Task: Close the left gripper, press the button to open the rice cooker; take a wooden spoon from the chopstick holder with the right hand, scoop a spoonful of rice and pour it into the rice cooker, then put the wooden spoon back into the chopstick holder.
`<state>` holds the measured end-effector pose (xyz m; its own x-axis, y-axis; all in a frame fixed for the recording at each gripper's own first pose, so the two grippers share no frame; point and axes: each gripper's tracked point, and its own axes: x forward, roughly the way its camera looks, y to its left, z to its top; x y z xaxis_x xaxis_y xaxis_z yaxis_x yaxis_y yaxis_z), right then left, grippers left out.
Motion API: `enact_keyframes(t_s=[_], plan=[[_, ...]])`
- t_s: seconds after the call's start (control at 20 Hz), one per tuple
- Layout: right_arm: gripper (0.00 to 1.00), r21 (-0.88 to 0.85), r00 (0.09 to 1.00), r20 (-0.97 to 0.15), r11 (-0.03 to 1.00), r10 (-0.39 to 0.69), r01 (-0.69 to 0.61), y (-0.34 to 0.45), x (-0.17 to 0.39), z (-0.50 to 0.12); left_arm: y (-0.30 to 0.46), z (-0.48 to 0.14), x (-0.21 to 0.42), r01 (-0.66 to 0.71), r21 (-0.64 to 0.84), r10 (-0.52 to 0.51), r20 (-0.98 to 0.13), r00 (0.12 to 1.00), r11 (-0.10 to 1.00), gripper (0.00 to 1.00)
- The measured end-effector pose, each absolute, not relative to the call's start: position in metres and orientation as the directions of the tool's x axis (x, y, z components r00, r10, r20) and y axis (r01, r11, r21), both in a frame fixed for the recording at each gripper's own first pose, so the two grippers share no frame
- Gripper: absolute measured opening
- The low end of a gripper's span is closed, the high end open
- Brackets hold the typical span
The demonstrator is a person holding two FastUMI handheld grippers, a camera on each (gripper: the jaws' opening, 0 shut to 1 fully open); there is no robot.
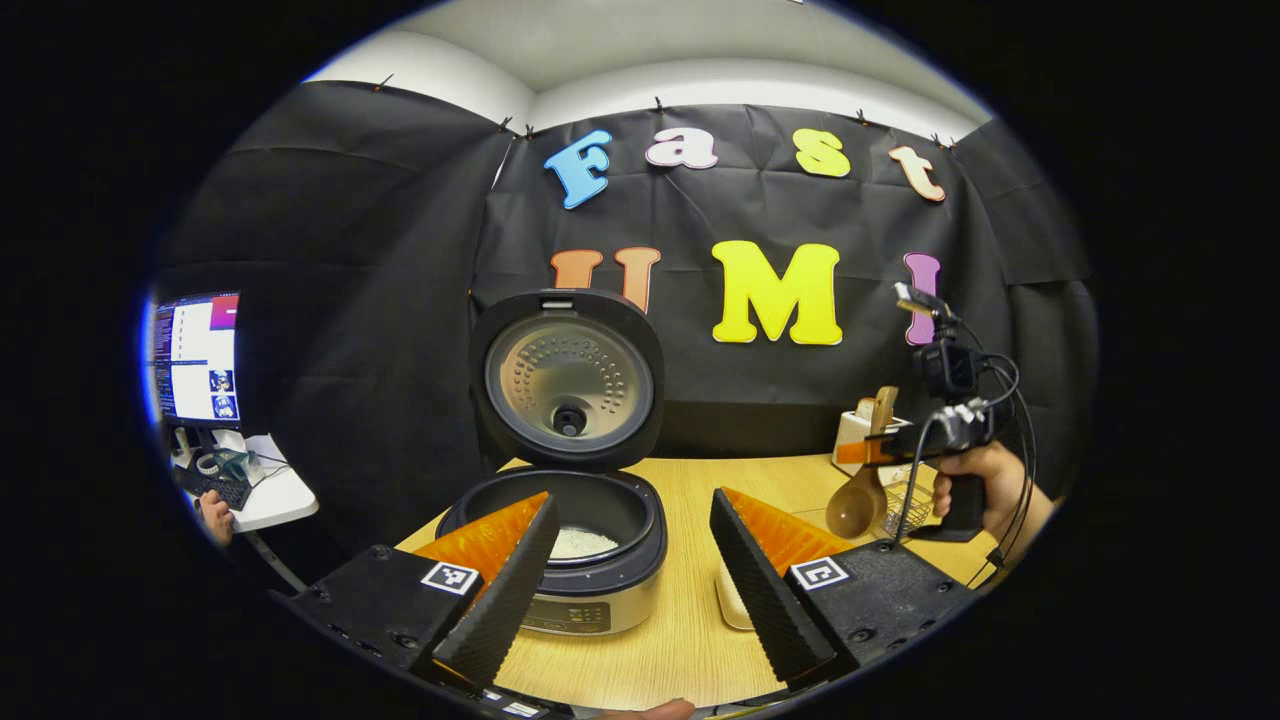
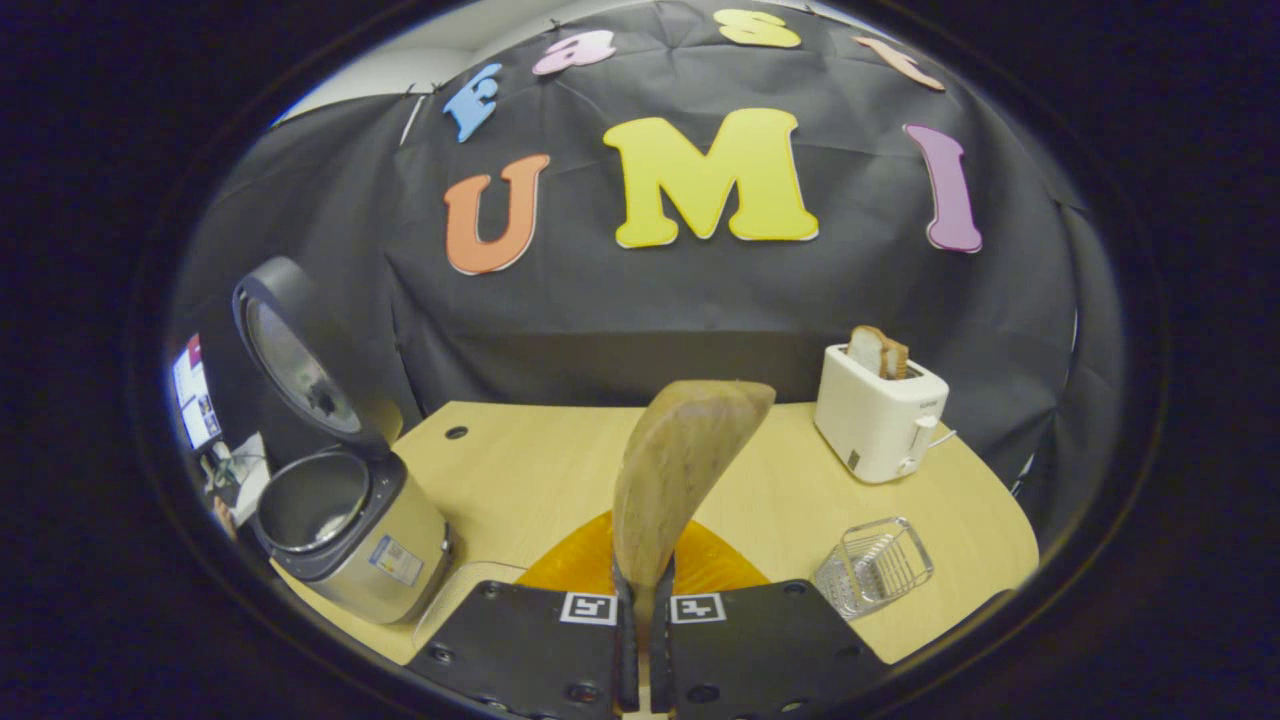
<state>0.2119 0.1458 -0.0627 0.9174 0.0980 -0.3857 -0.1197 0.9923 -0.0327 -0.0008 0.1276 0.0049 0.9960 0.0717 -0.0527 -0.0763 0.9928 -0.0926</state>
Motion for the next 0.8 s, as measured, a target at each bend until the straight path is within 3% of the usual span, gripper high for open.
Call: enact_keyframes(t_s=[0.15,0.3,0.5,0.8], plan=[[0.05,-0.095,0.904,-0.423,0.990,0.054,-0.103,0.142,0.214,-0.090,0.135,0.002,-0.001,-0.098,-0.092,0.092,-0.062,0.994,0.991,0.97],[0.06,-0.104,0.929,-0.367,0.991,0.039,-0.083,0.139,0.210,-0.081,0.137,0.001,-0.001,-0.111,-0.096,0.105,-0.068,0.992,0.989,0.97],[0.05,-0.078,0.872,-0.490,0.995,0.022,-0.069,0.135,0.194,-0.109,0.132,0.004,0.000,-0.099,-0.089,0.094,-0.061,0.994,0.991,0.97],[0.06,-0.106,0.867,-0.497,0.992,0.010,-0.073,0.134,0.182,-0.120,0.126,0.004,0.000,-0.083,-0.079,0.078,-0.058,0.995,0.993,0.97]])
